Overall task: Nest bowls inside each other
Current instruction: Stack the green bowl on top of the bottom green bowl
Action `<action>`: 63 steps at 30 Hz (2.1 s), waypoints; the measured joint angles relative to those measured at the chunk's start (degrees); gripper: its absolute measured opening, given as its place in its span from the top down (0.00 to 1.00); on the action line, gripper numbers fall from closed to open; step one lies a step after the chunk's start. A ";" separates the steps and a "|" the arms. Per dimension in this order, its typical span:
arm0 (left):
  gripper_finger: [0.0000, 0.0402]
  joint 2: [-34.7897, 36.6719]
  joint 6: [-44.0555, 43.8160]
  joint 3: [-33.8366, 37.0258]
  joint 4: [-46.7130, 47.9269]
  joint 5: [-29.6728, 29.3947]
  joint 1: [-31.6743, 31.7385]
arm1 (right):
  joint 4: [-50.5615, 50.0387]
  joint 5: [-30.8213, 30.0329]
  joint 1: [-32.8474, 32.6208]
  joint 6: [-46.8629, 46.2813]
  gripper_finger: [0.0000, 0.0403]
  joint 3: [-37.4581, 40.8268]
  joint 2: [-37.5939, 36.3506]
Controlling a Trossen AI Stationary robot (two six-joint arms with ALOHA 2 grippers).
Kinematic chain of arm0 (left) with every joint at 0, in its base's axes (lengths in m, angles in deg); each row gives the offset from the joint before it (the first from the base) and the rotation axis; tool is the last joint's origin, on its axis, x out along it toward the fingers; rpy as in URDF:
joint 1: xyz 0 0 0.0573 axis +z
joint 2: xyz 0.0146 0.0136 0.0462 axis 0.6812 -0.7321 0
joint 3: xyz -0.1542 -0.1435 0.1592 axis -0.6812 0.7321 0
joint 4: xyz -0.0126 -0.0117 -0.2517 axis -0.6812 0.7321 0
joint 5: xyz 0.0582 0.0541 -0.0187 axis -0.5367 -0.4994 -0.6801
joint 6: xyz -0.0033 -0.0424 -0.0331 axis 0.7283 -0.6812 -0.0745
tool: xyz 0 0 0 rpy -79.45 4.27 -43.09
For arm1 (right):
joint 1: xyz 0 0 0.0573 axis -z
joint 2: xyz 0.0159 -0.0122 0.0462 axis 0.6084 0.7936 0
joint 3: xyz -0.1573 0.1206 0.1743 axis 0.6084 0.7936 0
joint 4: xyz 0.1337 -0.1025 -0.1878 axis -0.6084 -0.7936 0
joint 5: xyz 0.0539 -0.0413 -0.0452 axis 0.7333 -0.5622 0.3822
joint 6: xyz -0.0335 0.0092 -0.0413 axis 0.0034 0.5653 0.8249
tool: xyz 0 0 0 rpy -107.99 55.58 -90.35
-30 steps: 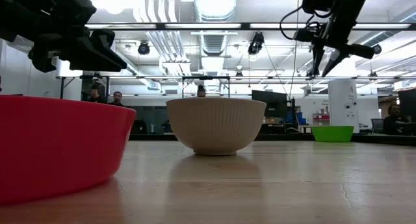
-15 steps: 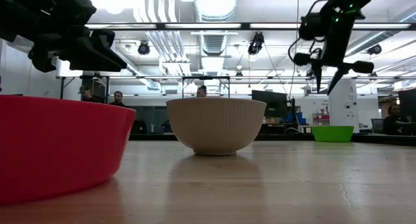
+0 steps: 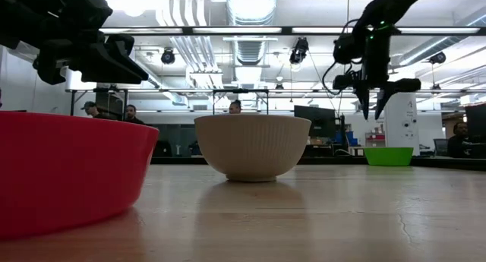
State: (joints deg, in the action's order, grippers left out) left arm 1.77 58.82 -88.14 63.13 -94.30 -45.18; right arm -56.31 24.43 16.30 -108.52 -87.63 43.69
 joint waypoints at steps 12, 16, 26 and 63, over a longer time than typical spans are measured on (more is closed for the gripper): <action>0.73 0.00 -0.01 0.00 0.02 -0.02 0.01 | -4.50 0.97 3.70 10.54 0.80 -3.65 6.88; 0.73 0.01 0.00 0.00 0.00 -0.01 0.00 | -2.64 1.19 4.09 12.37 0.78 -3.61 7.04; 0.73 0.00 0.01 0.00 0.00 0.00 0.02 | 0.95 2.72 7.32 13.99 0.66 -2.52 7.06; 0.73 -0.01 0.01 0.00 0.00 -0.02 0.02 | 13.34 7.18 9.14 18.62 0.75 9.37 7.08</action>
State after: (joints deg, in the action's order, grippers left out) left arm 1.75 58.83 -88.14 63.13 -94.32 -45.16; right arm -42.97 31.61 25.44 -89.90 -78.25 50.77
